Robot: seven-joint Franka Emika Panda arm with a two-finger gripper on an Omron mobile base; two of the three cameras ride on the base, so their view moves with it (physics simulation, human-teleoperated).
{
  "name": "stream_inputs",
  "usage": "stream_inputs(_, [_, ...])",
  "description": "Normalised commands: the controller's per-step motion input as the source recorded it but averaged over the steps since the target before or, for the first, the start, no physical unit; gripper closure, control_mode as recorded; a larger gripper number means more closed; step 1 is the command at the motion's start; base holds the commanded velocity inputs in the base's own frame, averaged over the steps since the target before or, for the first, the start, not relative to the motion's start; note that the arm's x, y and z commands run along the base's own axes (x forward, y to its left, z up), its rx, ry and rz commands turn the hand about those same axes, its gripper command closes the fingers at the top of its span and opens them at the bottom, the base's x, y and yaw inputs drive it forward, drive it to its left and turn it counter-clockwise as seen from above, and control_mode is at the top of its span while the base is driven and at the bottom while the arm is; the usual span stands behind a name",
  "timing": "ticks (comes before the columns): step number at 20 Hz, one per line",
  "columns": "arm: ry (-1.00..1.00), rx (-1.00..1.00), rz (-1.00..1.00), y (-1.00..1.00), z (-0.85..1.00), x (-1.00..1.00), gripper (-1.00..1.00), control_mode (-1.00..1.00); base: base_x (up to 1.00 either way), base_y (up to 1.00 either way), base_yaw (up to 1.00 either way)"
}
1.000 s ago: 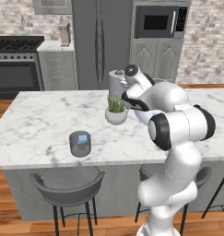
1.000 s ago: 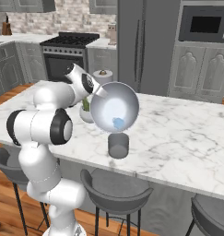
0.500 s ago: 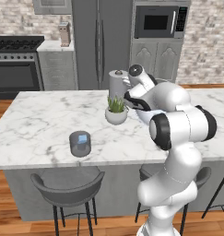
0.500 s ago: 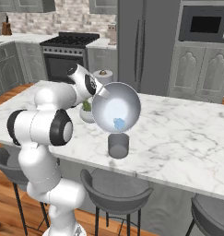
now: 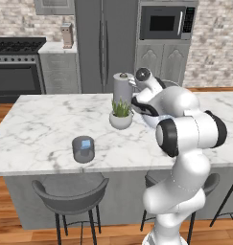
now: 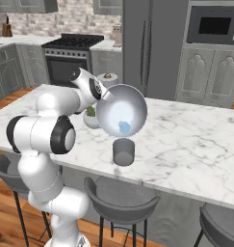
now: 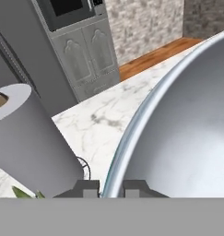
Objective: There are four ice cubes in the ice bowl. Place two ice cubes in each glass of water.
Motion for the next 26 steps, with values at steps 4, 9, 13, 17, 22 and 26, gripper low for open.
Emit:
stream_inputs(4, [-0.08,0.02,0.00,-0.05,0.02,0.00,1.00,-1.00,0.00,0.00,0.00])
stream_inputs(9, [-0.08,0.03,0.00,-0.10,0.00,-0.22,1.00,-1.00,0.00,0.00,0.00])
stream_inputs(13, [-0.07,0.04,-0.01,-0.11,0.01,-0.13,1.00,-1.00,0.00,0.00,0.00])
stream_inputs(17, [-0.06,0.02,-0.01,-0.12,0.06,-0.02,1.00,-1.00,0.00,0.00,0.00])
stream_inputs(22, [-0.03,0.02,-0.02,-0.14,0.08,0.00,1.00,-1.00,0.00,0.00,0.00])
stream_inputs(26, [-0.02,0.02,-0.02,-0.06,0.20,0.00,1.00,-1.00,0.00,0.00,0.00])
